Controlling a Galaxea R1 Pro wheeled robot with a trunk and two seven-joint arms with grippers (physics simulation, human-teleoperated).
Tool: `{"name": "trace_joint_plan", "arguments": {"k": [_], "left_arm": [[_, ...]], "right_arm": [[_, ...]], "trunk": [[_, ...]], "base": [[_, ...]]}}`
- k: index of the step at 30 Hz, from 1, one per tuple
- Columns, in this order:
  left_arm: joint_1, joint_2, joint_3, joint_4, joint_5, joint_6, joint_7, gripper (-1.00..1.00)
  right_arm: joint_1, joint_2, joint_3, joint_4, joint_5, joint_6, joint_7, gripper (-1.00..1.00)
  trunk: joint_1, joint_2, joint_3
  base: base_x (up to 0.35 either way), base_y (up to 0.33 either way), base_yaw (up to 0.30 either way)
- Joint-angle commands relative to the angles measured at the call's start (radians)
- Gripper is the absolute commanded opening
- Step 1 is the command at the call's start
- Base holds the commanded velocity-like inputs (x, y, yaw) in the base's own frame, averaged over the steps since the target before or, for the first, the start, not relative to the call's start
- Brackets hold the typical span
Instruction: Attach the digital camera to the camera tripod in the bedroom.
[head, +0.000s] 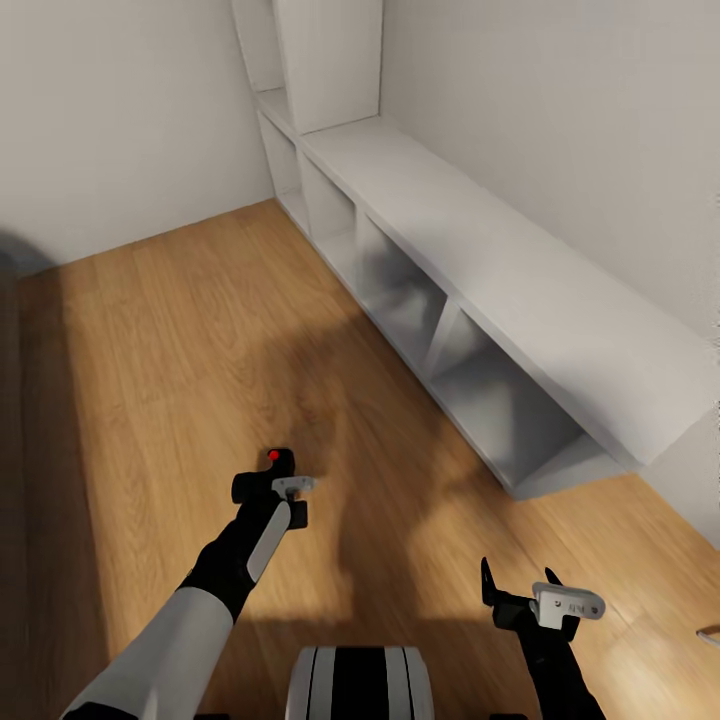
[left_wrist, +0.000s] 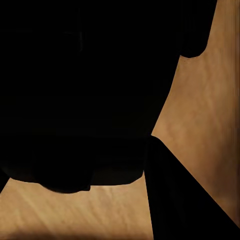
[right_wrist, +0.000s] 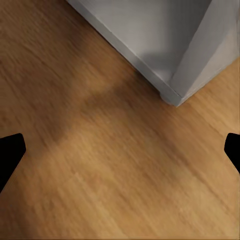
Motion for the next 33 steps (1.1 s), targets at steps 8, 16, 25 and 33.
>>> {"name": "trace_joint_plan", "arguments": {"k": [8,16,25,33], "left_arm": [[0.0,-0.002,-0.003,0.001,0.006,0.004,0.006,-1.0],[0.0,-0.002,-0.003,0.015,0.007,0.003,0.006,-1.0],[0.0,-0.001,-0.003,0.039,0.007,0.002,0.006,-1.0],[0.0,0.0,-0.003,0.094,0.006,-0.003,0.007,-1.0]], "right_arm": [[0.0,0.0,-0.001,0.0,-0.001,-0.003,-0.004,1.0],[0.0,-0.001,-0.001,0.0,-0.001,-0.003,-0.004,1.0],[0.0,-0.001,-0.001,0.0,-0.001,-0.003,-0.004,1.0],[0.0,-0.003,-0.001,0.0,-0.001,-0.003,-0.004,1.0]], "trunk": [[-0.004,0.002,0.031],[-0.007,0.004,0.062],[-0.011,0.006,0.096],[-0.015,0.008,0.127]], "base": [[0.0,0.0,0.0],[0.0,0.0,0.0],[0.0,0.0,0.0],[0.0,0.0,0.0]]}}
